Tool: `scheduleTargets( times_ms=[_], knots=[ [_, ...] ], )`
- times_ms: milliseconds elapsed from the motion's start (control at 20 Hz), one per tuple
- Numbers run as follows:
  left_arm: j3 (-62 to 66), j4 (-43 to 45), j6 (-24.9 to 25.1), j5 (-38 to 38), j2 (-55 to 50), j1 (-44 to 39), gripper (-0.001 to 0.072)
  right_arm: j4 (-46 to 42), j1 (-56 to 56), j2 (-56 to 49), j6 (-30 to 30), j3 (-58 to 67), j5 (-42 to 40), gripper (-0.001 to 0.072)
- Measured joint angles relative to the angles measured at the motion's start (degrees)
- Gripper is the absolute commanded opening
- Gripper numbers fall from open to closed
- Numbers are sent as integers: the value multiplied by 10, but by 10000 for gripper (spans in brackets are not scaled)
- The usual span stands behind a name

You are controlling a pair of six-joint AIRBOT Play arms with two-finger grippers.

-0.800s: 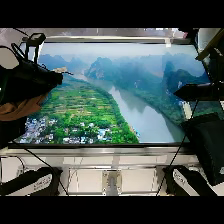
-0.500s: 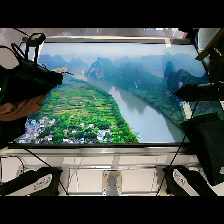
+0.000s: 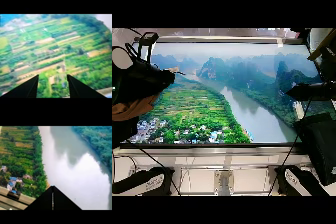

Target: Fold the clothes and pants, and hang the long-sleeved shirts on hangers.

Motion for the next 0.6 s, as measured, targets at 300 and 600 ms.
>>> scheduleTargets(
  times_ms=[300, 600],
  knots=[
    [0, 100, -185, 108, -78, 98, 441, -2, 0, 0, 0, 0, -43, 20],
    [0, -14, -258, 145, -163, 249, 441, -2, 0, 0, 0, 0, -70, 20]
  ],
)
